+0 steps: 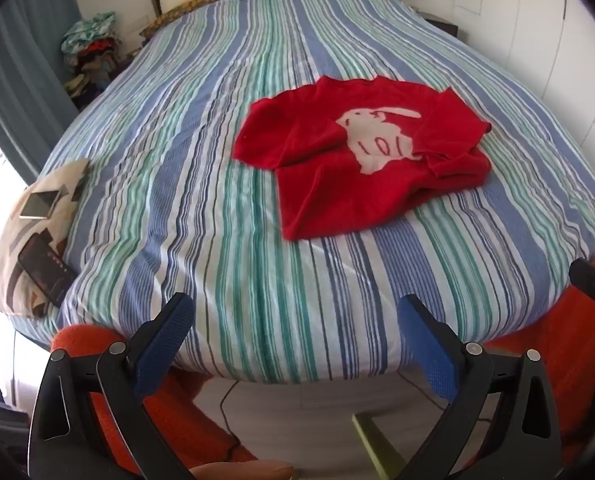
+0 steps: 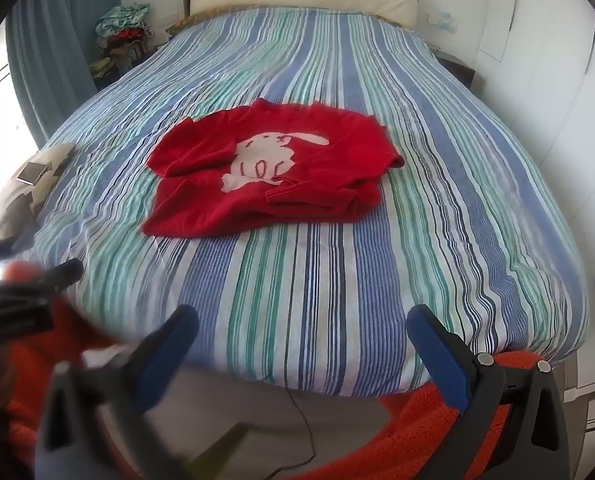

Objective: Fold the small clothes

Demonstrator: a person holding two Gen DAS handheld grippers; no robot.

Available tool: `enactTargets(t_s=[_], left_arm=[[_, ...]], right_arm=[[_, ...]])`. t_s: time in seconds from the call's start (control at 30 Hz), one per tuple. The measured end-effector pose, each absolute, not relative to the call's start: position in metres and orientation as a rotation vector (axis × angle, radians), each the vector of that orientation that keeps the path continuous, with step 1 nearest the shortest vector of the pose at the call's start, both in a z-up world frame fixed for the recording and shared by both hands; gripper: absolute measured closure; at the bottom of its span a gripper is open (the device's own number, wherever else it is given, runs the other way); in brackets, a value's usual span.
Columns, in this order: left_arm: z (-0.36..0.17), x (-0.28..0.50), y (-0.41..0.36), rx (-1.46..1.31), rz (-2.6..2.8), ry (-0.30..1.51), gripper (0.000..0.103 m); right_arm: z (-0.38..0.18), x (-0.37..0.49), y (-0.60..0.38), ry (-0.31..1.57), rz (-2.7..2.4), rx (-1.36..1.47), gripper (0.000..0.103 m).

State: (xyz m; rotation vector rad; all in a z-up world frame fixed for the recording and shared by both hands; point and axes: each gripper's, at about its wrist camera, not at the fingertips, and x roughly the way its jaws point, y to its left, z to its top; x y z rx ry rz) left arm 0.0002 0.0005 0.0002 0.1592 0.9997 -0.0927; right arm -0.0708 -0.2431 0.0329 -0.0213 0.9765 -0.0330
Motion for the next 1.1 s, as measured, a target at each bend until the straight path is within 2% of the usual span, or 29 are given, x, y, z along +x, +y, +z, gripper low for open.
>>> enactTargets(t_s=[1.1], left_arm=[[-0.002, -0.007, -0.013, 0.191, -0.164, 1.000, 0.000]], right_arm=[[0.023, -0.069, -0.231, 1.004, 0.000, -0.029, 0.000]])
